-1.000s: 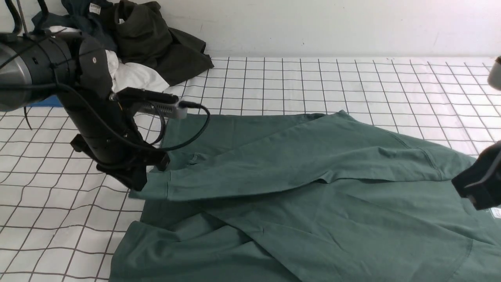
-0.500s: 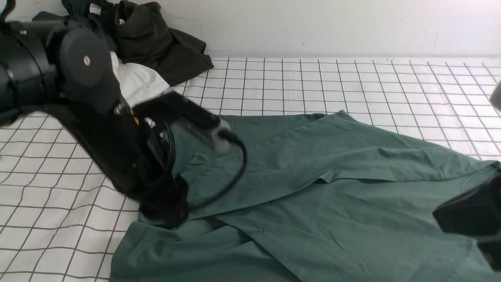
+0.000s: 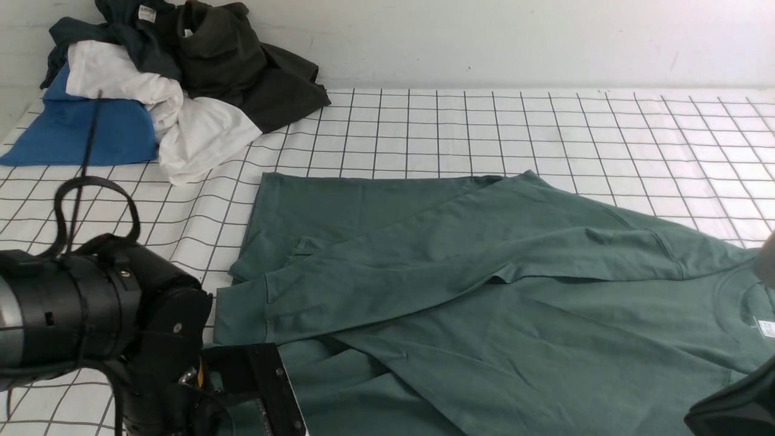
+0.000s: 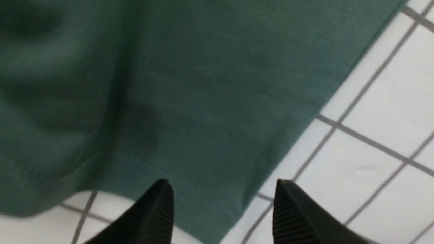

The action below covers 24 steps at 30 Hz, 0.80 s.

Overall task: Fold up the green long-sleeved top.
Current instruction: Use both arms simultaneously to clamp the lower edge of the clothing fabric

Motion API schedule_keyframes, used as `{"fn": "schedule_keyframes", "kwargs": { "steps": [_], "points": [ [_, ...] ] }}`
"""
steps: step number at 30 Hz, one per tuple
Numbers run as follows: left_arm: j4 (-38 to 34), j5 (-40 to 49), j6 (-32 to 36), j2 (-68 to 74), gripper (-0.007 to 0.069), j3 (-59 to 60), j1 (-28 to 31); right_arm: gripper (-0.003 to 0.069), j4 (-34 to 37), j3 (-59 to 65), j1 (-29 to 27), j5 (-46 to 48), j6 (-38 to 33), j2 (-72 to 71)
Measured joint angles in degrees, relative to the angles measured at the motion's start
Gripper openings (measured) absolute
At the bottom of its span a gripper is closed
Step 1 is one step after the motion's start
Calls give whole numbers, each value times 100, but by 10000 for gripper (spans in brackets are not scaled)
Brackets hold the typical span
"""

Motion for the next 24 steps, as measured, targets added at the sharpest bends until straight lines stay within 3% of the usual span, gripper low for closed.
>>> {"fn": "schedule_keyframes", "kwargs": {
  "steps": [12,18,19,22,24],
  "points": [
    [39,14,0,616,358,-68,-7,-14,-30,2,0,0,-20,0],
    [176,-4,-11,645,200,-100,-7,-14,-30,2,0,-5,-20,0],
    [177,-4,-15,645,121,-106,-7,-14,-30,2,0,-5,-68,0],
    [152,42,-29,627,29,-112,-7,-14,-36,2,0,-5,-140,0],
    [139,93,-119,587,11,-131,-7,-14,-75,2,0,-5,-169,-1]
  ]
}}
